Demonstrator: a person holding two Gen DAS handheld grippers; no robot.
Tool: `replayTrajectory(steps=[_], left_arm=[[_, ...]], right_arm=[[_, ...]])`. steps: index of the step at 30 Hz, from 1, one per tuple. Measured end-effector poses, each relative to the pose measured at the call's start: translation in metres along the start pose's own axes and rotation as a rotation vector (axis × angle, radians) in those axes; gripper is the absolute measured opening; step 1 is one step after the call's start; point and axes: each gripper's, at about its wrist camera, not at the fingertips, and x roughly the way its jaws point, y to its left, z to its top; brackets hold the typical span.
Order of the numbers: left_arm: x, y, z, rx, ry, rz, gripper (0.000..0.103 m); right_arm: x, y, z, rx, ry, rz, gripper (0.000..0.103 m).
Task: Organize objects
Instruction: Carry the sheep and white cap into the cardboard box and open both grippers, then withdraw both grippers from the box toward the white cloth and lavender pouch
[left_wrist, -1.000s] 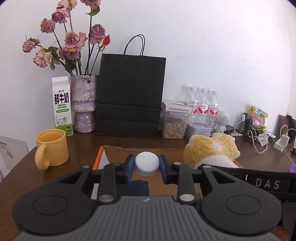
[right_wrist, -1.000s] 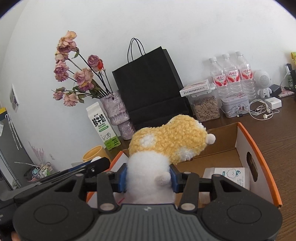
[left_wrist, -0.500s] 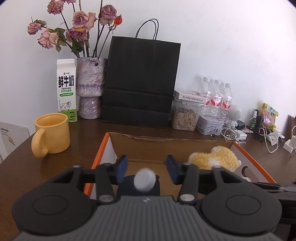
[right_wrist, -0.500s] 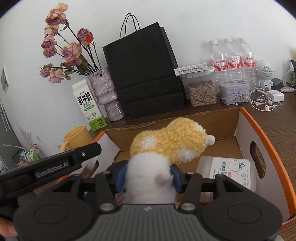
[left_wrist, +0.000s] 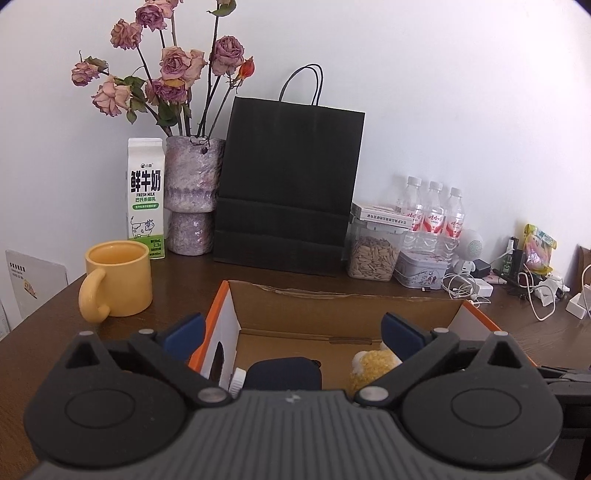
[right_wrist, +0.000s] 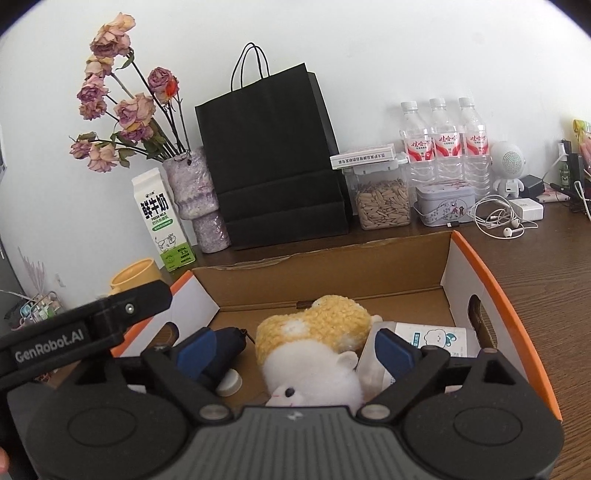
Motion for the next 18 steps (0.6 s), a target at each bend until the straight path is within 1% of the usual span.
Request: replayTrajectory(steps=[8, 18], left_arm=[[-0.015, -0.005, 0.005, 0.007, -0.021, -0.014, 0.103], [-0.049, -0.002, 0.003, 0.005, -0.002, -0.019, 0.103]], right_arm=[[-0.017, 0.008, 0.004, -0.044, -0.036, -0.006, 0.094], [-0.056, 0.018, -0.003, -0.098, -0.069, -0.021, 0.098]])
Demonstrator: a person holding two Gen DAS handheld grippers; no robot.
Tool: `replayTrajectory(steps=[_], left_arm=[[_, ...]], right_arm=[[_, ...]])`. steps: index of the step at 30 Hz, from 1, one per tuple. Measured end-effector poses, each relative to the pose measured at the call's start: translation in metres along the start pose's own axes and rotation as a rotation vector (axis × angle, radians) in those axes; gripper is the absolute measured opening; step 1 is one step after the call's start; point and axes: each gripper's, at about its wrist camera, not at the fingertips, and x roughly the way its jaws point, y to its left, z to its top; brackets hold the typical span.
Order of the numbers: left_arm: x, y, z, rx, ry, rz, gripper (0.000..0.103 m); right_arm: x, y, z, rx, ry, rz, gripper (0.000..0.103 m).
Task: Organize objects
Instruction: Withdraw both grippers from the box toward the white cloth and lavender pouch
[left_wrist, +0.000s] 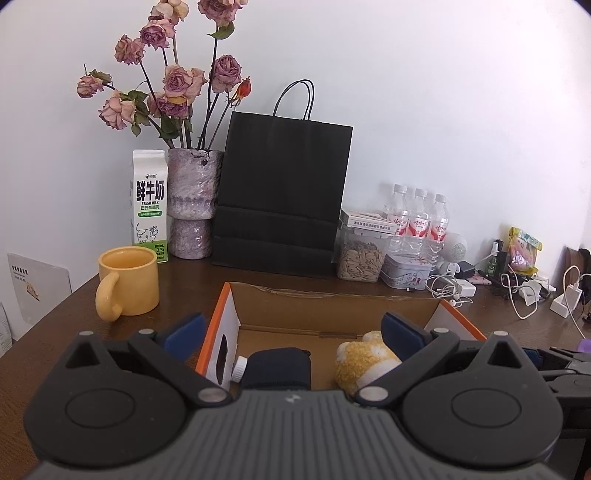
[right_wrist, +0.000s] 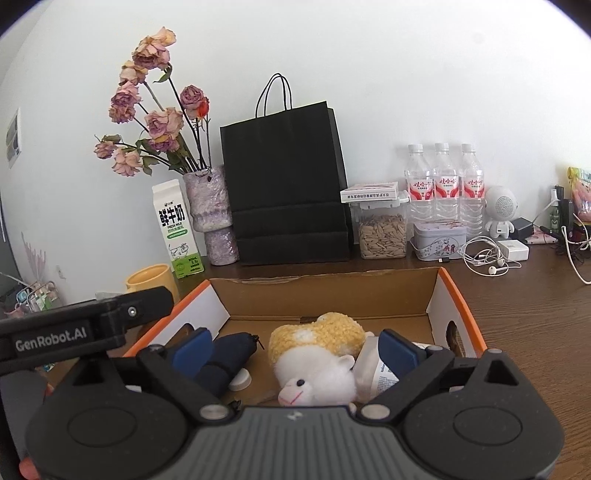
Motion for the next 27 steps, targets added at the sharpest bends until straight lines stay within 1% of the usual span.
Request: replayTrajectory(steps=[7, 15, 22, 27], left_arm=[[-0.032, 0.0, -0.006, 0.032, 0.013, -0.012, 0.103], [-0.068, 0.001, -0.015, 0.045, 0.023, -0.015, 0.103], [-0.094, 0.006, -0.03, 0.049, 0.051, -0.02, 0.103], [-0.109, 0.011, -0.043, 0.052, 0.077, -0.014, 0.103]], right_arm=[[-0.034, 0.001, -0.012, -0.012, 0.001, -0.01, 0.1], [-0.074, 0.002, -0.029, -0.028, 0.007, -0.015, 0.103], [-0.108, 0.006, -0.049, -0.059, 0.012, -0.021, 0.103], [-0.125, 0.01, -0.068, -0.075, 0.041, -0.024, 0.103]])
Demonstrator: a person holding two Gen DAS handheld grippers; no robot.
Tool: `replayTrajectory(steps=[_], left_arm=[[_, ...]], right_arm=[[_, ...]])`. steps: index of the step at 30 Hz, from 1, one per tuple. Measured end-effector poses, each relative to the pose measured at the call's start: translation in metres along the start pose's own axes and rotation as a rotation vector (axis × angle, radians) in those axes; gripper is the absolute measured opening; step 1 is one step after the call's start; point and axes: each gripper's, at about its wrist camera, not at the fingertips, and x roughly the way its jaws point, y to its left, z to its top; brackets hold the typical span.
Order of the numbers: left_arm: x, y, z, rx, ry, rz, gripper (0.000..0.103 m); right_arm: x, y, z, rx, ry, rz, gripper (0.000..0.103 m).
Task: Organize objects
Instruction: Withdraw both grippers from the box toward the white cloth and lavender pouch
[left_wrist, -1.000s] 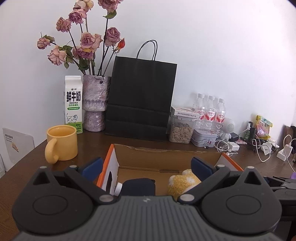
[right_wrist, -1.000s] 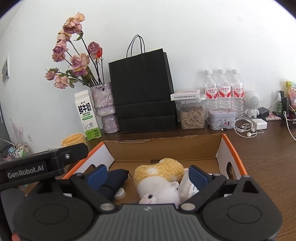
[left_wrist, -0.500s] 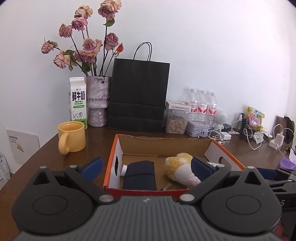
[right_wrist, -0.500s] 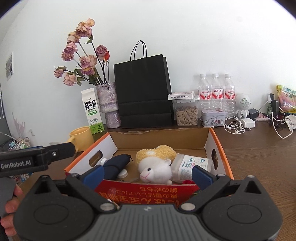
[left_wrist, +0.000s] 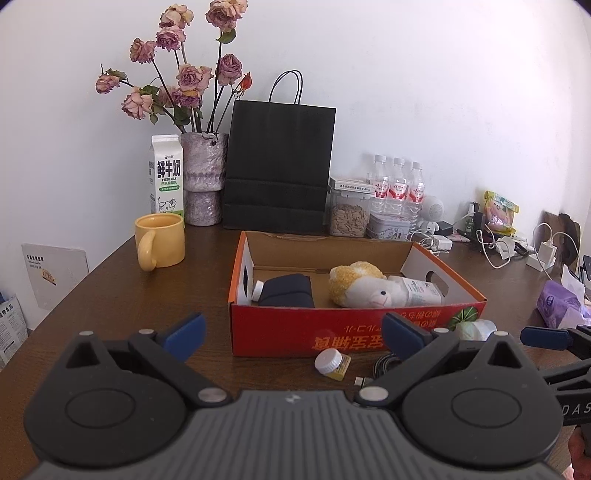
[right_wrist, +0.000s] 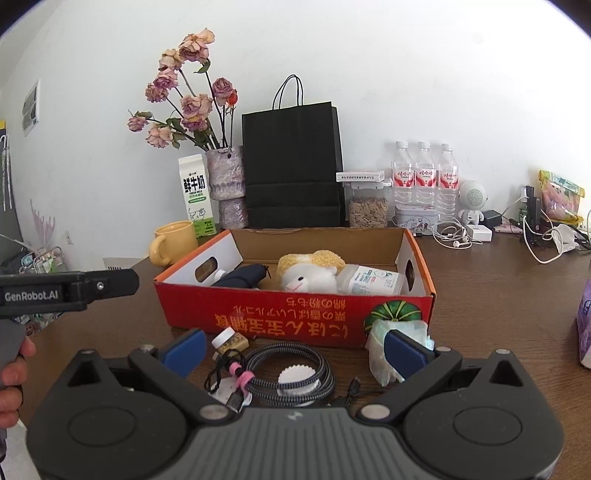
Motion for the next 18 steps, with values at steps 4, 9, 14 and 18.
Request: replayTrajectory(steps=[4, 9, 14, 18], left_arm=[[-0.006, 0.005, -0.012, 0.003, 0.025, 0.004, 0.103], [-0.01, 0.009, -0.028, 0.01, 0.061, -0.004, 0.103], [-0.015, 0.013, -0.045, 0.016, 0.105, -0.001, 0.103], [-0.018, 0.018, -0.055, 0.004, 0.128, 0.017, 0.103]], right_arm=[[-0.005, 0.006, -0.015, -0.019, 0.034, 0.005, 0.103], [-0.004, 0.012, -0.032, -0.026, 0.087, 0.026, 0.103], [-0.001, 0.023, -0.048, -0.04, 0.145, 0.063, 0.103], [-0.002, 0.034, -0.057, -0.058, 0.177, 0.094, 0.103]])
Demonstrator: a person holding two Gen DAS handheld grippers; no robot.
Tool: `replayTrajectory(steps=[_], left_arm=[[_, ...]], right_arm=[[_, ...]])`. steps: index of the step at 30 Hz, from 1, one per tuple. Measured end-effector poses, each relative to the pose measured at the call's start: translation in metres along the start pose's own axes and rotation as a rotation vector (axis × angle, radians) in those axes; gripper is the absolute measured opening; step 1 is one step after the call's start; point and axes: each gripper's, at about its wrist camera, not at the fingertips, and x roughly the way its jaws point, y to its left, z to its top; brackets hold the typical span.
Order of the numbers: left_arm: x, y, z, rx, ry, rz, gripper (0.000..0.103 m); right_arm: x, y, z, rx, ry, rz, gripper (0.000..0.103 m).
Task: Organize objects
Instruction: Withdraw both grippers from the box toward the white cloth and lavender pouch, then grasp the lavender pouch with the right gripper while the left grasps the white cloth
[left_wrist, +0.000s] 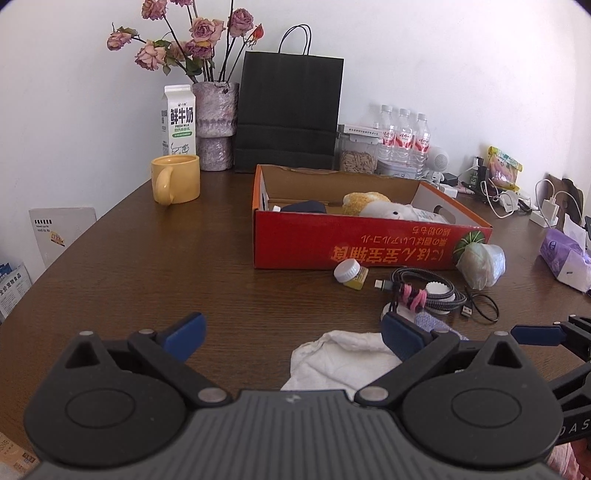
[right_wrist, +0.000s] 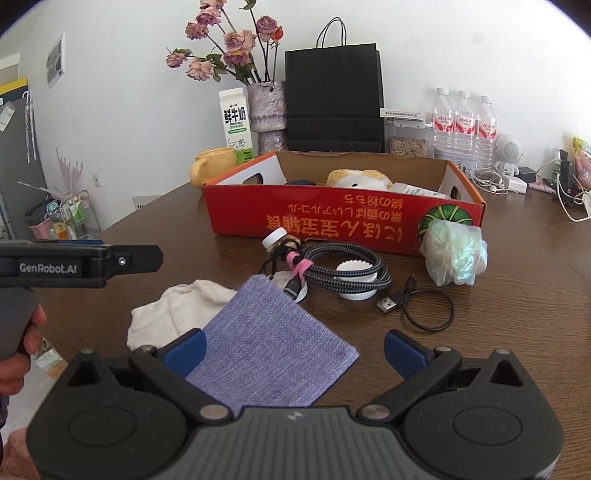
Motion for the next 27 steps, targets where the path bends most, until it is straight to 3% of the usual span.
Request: replayTrajectory(steps=[13, 27], left_arm=[[-0.011, 0.015, -0.023, -0.04, 0.029, 0.033, 0.103], [-0.005, 0.012, -0.024, -0.039, 0.052, -0.01, 0.103]], right_arm=[[0.027, 0.033, -0.006, -0.052, 0.102, 0.001, 0.103], [0.025, 0.022, -0.015, -0.102, 0.056, -0.004, 0.103]])
